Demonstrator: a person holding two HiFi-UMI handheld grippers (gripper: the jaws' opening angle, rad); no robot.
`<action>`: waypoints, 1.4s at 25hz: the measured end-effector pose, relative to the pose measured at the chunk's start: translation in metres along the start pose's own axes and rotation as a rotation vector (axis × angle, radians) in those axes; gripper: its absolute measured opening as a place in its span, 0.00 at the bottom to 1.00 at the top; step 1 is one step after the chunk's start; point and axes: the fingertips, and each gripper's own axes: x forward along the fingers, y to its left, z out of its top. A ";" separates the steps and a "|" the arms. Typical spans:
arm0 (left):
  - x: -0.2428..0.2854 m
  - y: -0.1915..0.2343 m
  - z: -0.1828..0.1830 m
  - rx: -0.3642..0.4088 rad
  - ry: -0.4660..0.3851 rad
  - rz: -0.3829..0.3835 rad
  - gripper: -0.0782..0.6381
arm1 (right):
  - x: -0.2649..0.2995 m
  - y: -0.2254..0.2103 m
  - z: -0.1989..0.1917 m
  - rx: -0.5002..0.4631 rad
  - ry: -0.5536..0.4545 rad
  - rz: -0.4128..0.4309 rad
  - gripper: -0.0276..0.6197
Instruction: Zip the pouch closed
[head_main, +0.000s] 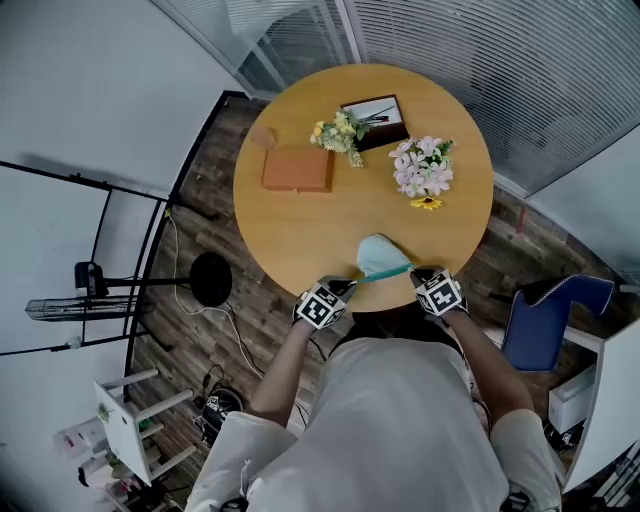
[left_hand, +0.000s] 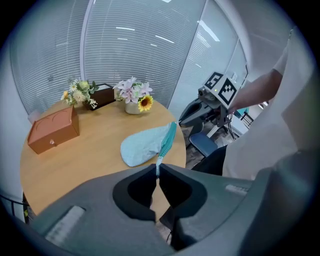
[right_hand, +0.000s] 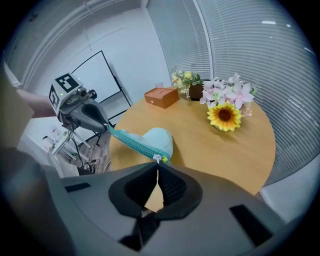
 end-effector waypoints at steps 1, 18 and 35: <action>0.003 -0.003 0.003 -0.005 -0.001 0.002 0.15 | 0.000 -0.006 0.001 0.007 -0.007 -0.007 0.05; 0.038 -0.024 0.014 -0.270 -0.065 0.071 0.26 | -0.038 -0.038 -0.024 0.070 -0.061 0.092 0.26; -0.069 -0.042 0.010 -0.229 -0.312 0.178 0.27 | -0.095 0.021 0.002 0.010 -0.188 -0.057 0.26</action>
